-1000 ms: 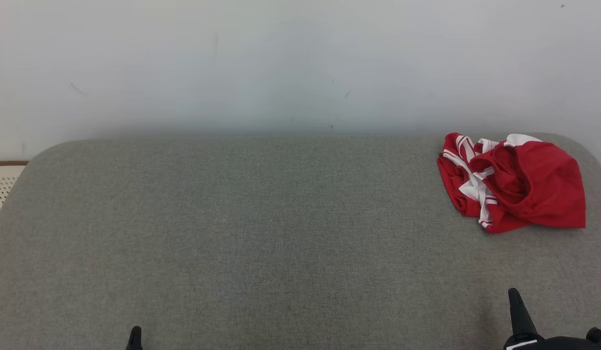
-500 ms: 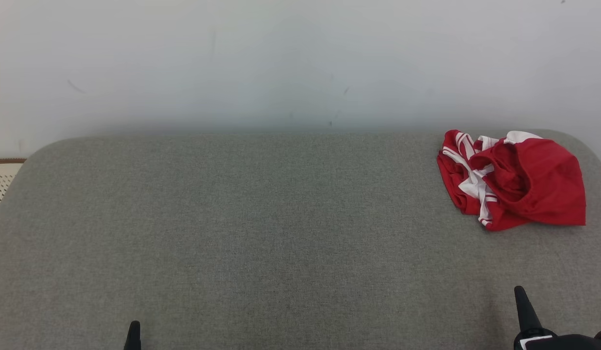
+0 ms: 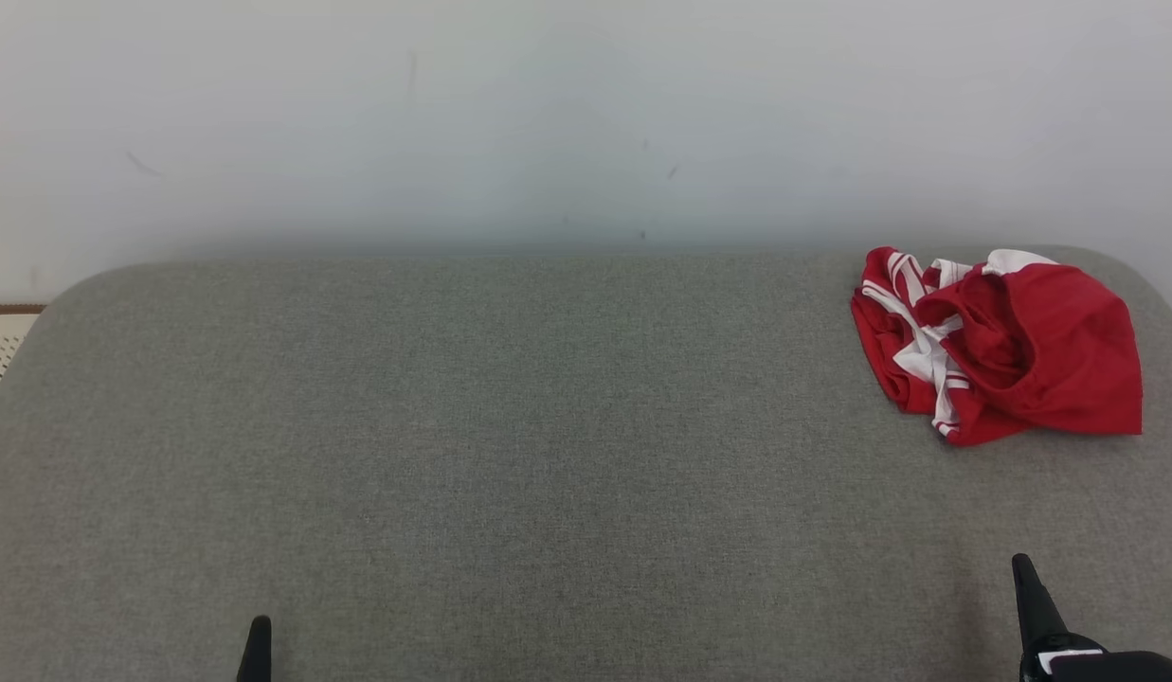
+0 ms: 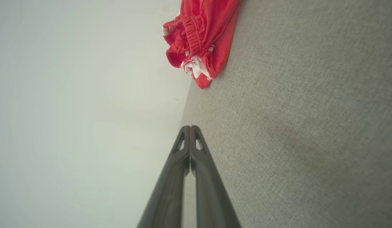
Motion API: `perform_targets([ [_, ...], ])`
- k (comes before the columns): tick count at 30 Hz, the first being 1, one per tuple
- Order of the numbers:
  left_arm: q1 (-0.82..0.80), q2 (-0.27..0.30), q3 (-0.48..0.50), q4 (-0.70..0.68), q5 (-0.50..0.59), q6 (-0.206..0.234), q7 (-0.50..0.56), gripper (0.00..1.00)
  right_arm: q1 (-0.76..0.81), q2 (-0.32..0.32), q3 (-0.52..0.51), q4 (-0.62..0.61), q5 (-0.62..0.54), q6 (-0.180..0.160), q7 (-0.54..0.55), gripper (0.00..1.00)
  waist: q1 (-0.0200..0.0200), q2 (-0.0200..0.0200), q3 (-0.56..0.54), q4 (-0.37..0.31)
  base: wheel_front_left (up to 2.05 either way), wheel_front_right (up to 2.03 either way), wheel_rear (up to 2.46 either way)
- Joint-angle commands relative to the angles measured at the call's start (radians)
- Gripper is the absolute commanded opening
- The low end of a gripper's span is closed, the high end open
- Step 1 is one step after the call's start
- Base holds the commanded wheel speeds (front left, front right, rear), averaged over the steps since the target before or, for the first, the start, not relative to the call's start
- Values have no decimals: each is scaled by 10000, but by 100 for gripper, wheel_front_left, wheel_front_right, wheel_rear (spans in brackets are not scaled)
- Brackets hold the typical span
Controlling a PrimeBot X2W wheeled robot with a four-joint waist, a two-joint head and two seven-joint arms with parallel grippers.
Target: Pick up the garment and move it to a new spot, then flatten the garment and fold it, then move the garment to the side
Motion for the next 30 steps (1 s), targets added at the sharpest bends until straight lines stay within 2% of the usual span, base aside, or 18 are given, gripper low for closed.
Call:
perform_targets([
  [1,-155,8,56,9,-296,-88,59,0,-166,10,-75,-19,257,-7,70,0,0,0,10,-4,0,0,0],
  [30,-469,-94,269,321,-2497,-430,564,0,-378,144,-638,252,2516,-8,599,0,0,0,186,-65,0,0,0],
])
